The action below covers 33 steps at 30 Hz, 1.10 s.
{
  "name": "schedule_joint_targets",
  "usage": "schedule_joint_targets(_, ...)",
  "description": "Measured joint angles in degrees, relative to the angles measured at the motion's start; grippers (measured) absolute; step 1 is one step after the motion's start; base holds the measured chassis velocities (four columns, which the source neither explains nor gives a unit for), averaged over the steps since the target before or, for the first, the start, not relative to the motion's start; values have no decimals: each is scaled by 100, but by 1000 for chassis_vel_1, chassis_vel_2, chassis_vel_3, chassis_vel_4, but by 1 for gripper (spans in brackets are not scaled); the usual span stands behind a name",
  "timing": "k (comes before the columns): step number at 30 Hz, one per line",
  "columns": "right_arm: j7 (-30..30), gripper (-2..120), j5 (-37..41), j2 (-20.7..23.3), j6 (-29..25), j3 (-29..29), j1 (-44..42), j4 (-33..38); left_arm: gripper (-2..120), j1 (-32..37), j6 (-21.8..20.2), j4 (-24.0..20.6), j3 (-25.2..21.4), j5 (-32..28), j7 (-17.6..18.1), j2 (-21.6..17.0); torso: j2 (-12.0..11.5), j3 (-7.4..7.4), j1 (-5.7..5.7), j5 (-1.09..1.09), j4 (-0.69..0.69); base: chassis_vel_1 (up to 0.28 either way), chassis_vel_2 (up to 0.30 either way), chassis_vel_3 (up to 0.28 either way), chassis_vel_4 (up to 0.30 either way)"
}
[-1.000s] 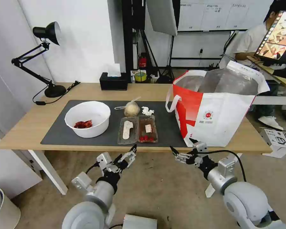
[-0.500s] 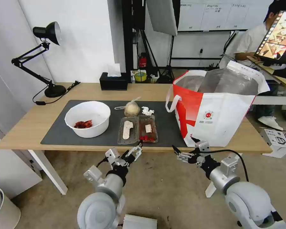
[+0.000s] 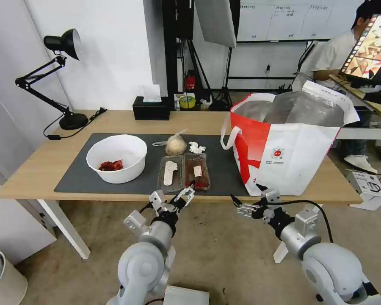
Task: Pick up the trash from the table and place it into the takeout bag.
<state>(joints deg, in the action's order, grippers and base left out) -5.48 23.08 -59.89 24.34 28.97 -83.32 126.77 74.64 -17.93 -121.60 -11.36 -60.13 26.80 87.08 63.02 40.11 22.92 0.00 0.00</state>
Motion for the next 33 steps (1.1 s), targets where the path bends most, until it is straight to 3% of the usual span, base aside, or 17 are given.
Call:
schedule_joint_targets(15,14,100,-4,-28,-5,60,-83,13,100,-276,-11,270,-6,-186,310,13,0,0,0,0,0,0,0,0,0)
schedule_joint_targets(33,20,100,-32,-53,-18,91,-193,27,100,-472,-12,420,-100,-381,401,-34,0,0,0,0,0,0,0,0,0)
